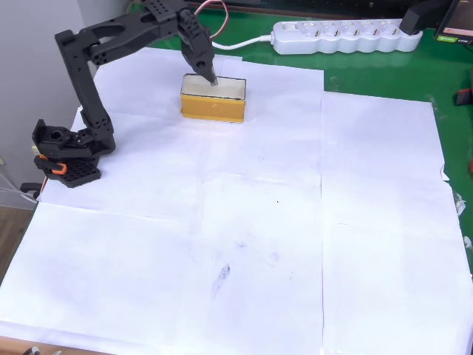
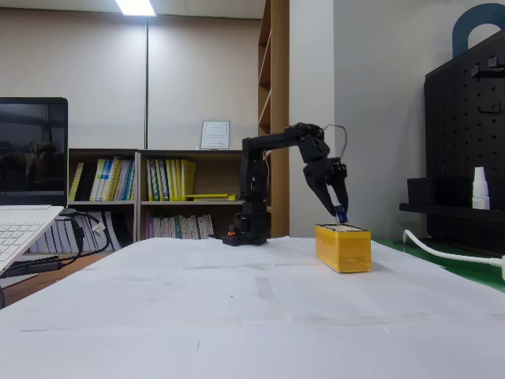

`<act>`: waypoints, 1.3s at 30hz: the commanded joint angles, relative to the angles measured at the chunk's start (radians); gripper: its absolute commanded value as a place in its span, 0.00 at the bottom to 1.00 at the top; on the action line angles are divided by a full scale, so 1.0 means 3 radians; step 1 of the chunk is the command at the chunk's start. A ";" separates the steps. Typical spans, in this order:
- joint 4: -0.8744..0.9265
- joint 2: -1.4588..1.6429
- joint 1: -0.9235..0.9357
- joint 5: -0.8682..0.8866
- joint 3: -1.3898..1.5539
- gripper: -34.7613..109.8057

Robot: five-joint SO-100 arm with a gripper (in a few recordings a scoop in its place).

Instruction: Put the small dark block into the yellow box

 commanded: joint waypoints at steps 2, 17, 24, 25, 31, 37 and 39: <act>-0.0036 0.0031 -0.0036 -0.0082 0.0061 0.24; 0.0051 -0.0128 0.0128 -0.0143 -0.0026 0.49; -0.0010 -0.0690 0.0251 -0.0302 -0.0015 0.49; -0.0010 -0.0818 0.0281 -0.0373 -0.0005 0.49; -0.0026 -0.1611 0.0639 -0.0568 -0.0031 0.49; 0.0041 -0.2234 0.1253 -0.0619 -0.0271 0.49; 0.0046 -0.2429 0.1462 -0.0649 -0.0430 0.49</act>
